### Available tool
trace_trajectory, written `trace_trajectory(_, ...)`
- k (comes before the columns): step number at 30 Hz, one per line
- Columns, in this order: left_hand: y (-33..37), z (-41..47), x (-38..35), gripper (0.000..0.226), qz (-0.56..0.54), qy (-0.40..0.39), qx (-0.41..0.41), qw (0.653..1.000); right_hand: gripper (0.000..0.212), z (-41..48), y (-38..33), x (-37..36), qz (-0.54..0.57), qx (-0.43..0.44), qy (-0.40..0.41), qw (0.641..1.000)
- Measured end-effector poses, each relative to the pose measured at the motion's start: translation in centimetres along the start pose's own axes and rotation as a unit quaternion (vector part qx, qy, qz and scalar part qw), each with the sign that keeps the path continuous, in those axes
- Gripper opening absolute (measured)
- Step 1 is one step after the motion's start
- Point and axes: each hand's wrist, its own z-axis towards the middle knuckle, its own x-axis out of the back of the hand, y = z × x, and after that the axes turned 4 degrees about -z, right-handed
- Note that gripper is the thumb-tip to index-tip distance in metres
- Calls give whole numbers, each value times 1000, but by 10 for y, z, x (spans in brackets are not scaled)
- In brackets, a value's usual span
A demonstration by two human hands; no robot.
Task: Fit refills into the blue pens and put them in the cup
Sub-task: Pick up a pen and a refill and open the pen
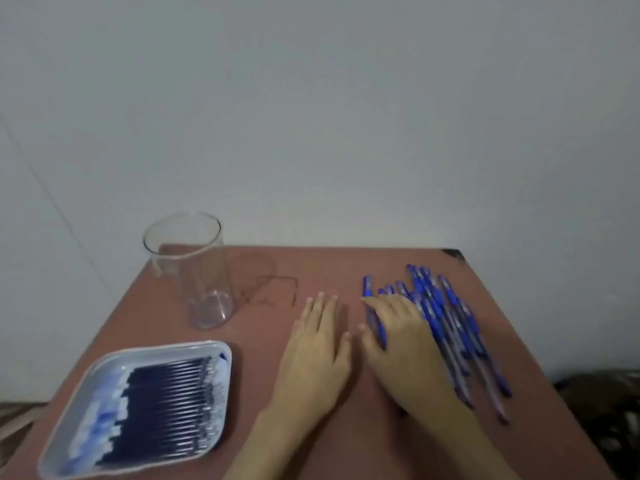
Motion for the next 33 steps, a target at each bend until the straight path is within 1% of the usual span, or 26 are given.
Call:
trace_trajectory(1, -3, -1, -4, 73, 33, -19, 1, 999, 50, -4, 2, -6, -32, -16, -37, 999)
trace_trajectory(2, -7, -2, -10, 82, 67, -14, -10, 998, 52, -8, 2, -12, -61, -21, -40, 997)
trace_trajectory(3, -12, -3, -14, 90, 95, -26, -14, 995, 54, -11, 6, -16, -100, -11, -61, 993)
trace_trajectory(5, -22, -3, -21, 94, 137, -34, -26, 990, 56, -18, 10, -22, -125, -6, -77, 989)
trace_trajectory(6, -23, -5, -24, 94, 158, -40, -31, 986, 57, -23, 11, -25, -131, 0, -64, 989)
trace_trajectory(8, -26, -4, -26, 84, 190, -45, -37, 980, 63, -28, 6, -20, -125, 0, -68, 990)
trace_trajectory(9, -25, -3, -25, 75, 199, -50, -34, 978, 65, -27, 3, -15, -129, -3, -86, 988)
trace_trajectory(10, -25, -3, -25, 69, 203, -55, -30, 977, 62, -26, 3, -11, -137, 0, -106, 985)
trace_trajectory(12, -24, -3, -23, 64, 202, -57, -30, 977, 51, -26, 3, -10, -140, 11, -87, 986)
trace_trajectory(14, -22, -5, -23, 57, 194, -59, -33, 979, 43, -27, 2, -9, -131, 9, -39, 991)
trace_trajectory(17, -19, -7, -20, 55, 189, -49, -35, 980, 36, -19, 0, -8, -119, -16, 15, 993)
trace_trajectory(19, -16, -1, -16, 51, 218, -21, -49, 975, 38, -6, -1, -7, -142, -36, 8, 989)
trace_trajectory(21, -14, 6, -11, 42, 238, 8, -58, 969, 39, 8, -3, -6, -173, -51, -20, 983)
trace_trajectory(24, -19, 17, -8, 34, 209, 36, -62, 975, 42, 24, -5, -12, -229, -68, -65, 969)
trace_trajectory(28, -33, 24, -8, 33, 154, 52, -77, 984, 39, 29, -8, -21, -276, -61, -71, 957)
trace_trajectory(31, -33, 26, -6, 33, 80, 72, -81, 991, 34, 28, -10, -19, -256, -53, -37, 965)
trace_trajectory(32, -32, 27, -6, 33, 42, 80, -82, 993, 35, 28, -9, -17, -230, -54, -17, 971)
trace_trajectory(33, -31, 26, -5, 33, 0, 89, -80, 993, 35, 28, -7, -14, -178, -58, 11, 982)
